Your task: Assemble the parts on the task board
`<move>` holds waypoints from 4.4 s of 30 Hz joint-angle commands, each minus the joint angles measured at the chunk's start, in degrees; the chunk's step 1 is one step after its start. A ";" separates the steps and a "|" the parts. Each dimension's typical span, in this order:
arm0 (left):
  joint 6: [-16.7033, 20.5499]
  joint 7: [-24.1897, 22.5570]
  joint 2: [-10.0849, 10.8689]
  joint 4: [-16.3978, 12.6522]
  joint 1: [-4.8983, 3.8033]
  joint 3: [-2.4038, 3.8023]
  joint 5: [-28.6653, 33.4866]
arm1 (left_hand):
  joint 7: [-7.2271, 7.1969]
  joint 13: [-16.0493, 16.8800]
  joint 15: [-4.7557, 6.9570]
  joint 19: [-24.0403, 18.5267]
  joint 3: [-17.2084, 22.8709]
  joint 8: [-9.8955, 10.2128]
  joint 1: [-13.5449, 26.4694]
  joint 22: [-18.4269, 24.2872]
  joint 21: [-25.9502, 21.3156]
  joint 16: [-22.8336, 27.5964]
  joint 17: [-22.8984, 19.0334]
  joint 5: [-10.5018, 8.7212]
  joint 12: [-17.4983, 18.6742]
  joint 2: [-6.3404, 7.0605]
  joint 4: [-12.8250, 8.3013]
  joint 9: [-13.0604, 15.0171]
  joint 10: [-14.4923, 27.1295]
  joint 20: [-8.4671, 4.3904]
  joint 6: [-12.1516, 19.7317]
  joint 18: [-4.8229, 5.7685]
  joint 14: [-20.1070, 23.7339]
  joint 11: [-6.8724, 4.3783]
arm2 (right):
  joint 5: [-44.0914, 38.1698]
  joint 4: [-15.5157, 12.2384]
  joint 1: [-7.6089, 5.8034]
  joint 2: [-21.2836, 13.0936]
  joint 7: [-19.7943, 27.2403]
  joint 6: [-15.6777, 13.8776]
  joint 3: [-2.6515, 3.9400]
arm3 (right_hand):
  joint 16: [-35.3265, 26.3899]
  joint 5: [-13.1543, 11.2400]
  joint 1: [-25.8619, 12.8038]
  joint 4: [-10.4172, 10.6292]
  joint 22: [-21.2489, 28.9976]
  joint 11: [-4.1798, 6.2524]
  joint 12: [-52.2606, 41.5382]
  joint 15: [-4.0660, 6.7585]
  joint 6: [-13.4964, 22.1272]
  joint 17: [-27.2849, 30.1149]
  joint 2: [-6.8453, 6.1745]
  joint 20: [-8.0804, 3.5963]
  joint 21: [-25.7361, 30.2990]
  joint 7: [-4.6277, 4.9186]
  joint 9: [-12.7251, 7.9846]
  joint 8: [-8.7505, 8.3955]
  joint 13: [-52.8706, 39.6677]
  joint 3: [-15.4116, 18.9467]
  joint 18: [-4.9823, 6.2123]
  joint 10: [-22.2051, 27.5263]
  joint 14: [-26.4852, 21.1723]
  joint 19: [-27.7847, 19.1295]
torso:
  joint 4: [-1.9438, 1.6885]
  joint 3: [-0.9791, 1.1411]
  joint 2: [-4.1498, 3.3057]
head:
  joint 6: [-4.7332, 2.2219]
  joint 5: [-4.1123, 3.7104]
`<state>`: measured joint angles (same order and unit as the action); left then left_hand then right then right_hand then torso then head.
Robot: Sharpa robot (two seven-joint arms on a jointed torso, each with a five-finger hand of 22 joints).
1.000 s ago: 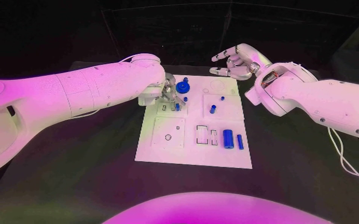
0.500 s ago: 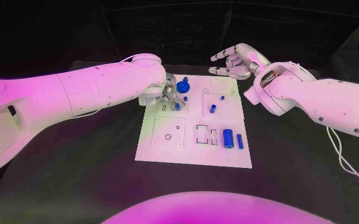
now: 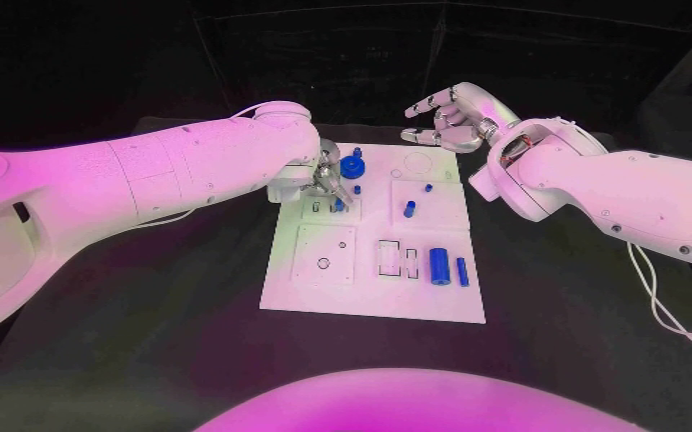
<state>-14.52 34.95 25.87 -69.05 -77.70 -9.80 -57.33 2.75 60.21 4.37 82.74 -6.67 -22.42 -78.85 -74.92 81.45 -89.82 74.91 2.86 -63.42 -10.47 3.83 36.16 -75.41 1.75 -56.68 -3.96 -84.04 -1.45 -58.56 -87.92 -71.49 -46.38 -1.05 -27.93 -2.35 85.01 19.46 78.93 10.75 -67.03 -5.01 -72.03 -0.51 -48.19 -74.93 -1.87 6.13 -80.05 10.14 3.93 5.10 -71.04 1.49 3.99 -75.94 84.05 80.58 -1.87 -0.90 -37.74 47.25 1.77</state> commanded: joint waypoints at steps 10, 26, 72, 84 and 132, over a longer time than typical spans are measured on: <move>3.82 -0.17 1.93 -2.02 0.20 -0.07 -0.26 | 0.53 -0.62 -0.06 -0.10 16.47 2.10 2.18 -0.94 -0.04 -0.18 15.09 0.40 1.48 2.35 -8.89 1.07 0.13 0.15 0.33 0.72 -5.96 0.16 | -0.10 0.24 -0.11 0.17 -0.01 0.62 0.04 | -0.36 0.15 0.46 -0.06 0.06 0.06 0.34 0.19 0.25 -5.49 0.10 0.14 0.37 0.02 0.00 0.07 0.01 0.35 0.43 0.50 3.73 -0.40 | -0.03 0.02 0.01 | 0.22 -0.20; 18.16 -2.52 8.56 -9.88 0.60 -0.09 2.94 | 0.28 -0.33 0.05 0.06 36.16 1.53 12.88 -1.49 -0.23 -0.18 15.09 0.22 1.36 8.74 -11.93 4.84 -0.69 0.27 -0.26 0.75 -5.96 0.29 | -0.10 0.64 -0.11 0.02 -0.13 0.78 0.04 | -0.43 0.30 0.43 0.01 0.14 0.07 0.33 0.20 0.21 -5.38 0.15 0.13 0.41 0.02 0.00 0.10 0.02 0.42 0.45 0.50 3.71 -0.43 | -0.18 0.04 0.04 | 0.13 -0.11; 15.83 0.01 9.40 -9.98 3.67 -0.13 3.24 | 0.27 -0.09 0.12 0.23 39.61 1.24 13.65 -1.83 -0.14 -0.18 15.09 0.22 1.14 10.10 -12.30 5.95 -0.99 0.18 -0.07 0.81 -5.96 0.23 | -0.10 1.00 -0.11 0.18 -0.28 1.35 0.03 | -0.45 0.33 0.40 0.04 0.20 0.06 0.36 0.20 0.20 -5.34 0.16 0.13 0.44 0.01 0.01 0.11 0.05 0.45 0.46 0.52 3.70 -0.45 | 0.03 0.04 -0.05 | 0.82 0.66; 15.74 0.07 9.20 -9.41 3.67 -0.13 3.20 | 0.26 0.19 0.13 0.34 40.32 1.03 14.28 -2.04 -0.04 -0.18 15.09 0.25 0.87 10.25 -12.00 6.32 -1.20 0.18 -0.23 0.85 -5.96 0.26 | -0.10 1.12 -0.10 0.32 -0.28 1.37 0.03 | -0.46 0.41 0.28 0.18 0.24 0.07 0.34 0.20 0.14 -5.34 0.21 0.12 0.47 0.00 0.02 0.17 0.04 0.58 0.47 0.50 3.70 -0.46 | 0.04 0.04 -0.07 | 1.01 0.70; 12.95 0.25 5.95 -5.06 3.53 -0.09 1.84 | -1.59 2.33 1.34 1.56 27.05 -3.95 26.13 -4.42 1.03 -0.18 15.09 0.06 -1.75 13.53 -1.14 12.48 -2.80 -0.98 -3.30 1.30 -5.96 -1.17 | -0.05 1.49 -0.09 1.07 -0.18 1.99 0.02 | -0.47 0.43 0.20 0.30 0.39 0.08 0.43 0.21 0.09 -5.34 0.26 0.12 0.55 -0.01 0.03 0.21 0.14 0.70 0.49 0.58 3.71 -0.52 | 0.05 0.05 -0.02 | 1.41 0.42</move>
<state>-1.26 34.90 31.89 -74.14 -74.13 -9.89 -55.21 0.91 62.47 5.22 83.57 20.89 -26.04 -53.28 -74.90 82.17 -89.82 74.91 2.70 -64.79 3.16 2.46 48.56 -78.11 0.92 -60.02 -3.09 -84.05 -2.48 -58.57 -86.40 -71.47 -45.38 -1.51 -26.18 -2.36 84.81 19.67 78.93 11.02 -66.69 -4.80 -71.80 -0.51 -48.18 -74.93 -1.87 6.35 -79.85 10.13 3.93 5.10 -70.98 1.75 3.99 -75.73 84.05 80.36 -1.84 -0.83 -37.77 48.71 2.16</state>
